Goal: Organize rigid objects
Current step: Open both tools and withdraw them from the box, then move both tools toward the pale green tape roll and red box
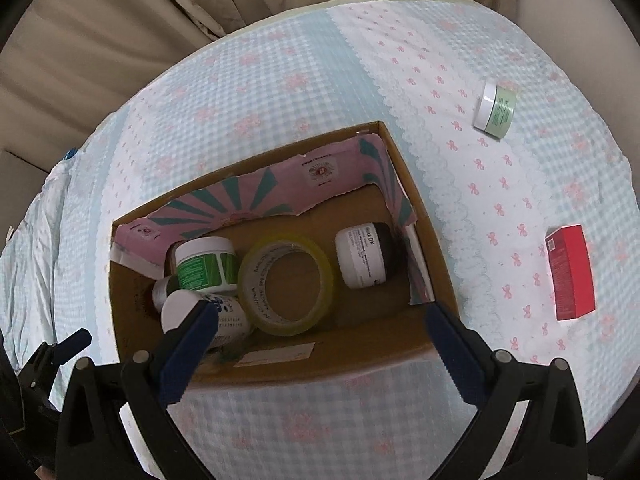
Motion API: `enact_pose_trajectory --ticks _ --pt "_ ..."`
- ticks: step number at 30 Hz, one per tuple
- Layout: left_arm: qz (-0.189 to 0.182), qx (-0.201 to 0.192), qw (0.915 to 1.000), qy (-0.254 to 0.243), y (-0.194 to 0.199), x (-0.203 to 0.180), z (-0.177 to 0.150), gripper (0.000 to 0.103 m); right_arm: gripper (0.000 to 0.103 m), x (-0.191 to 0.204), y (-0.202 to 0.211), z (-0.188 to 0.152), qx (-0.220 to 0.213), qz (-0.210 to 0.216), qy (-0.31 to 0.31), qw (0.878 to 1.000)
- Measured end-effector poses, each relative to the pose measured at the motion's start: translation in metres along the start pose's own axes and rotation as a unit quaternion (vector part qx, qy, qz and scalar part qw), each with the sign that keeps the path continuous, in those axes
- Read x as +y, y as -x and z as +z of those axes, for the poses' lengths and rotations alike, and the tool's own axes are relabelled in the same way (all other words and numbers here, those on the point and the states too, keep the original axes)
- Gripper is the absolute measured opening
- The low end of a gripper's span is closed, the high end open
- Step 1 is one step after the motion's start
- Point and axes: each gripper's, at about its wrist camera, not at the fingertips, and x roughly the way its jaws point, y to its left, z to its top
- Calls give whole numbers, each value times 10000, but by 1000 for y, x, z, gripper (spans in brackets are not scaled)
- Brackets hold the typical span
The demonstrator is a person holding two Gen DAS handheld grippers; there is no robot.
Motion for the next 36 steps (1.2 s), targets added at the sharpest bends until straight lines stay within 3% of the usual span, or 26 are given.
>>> enact_pose_trajectory --ticks 8,17,21,27,32,36 --pt "102 -161 9998 115 52 -9 4 103 103 10 45 -1 -154 74 138 9998" --pt "262 -565 9979 -183 112 -43 22 103 103 2 125 -5 -381 -129 487 9980" --pt "479 -785 9943 -542 127 -76 42 103 103 -13 157 -5 -567 -273 517 9967" --pt "349 -1145 9896 -792 140 -135 76 103 103 -53 199 1 -753 -477 396 9952" --pt "424 -1176 9866 -1052 129 -196 106 103 103 -98 221 6 -885 -638 355 9934" --pt "511 -1063 9844 -1303 108 -250 126 103 103 -144 218 8 -799 -511 167 9954"
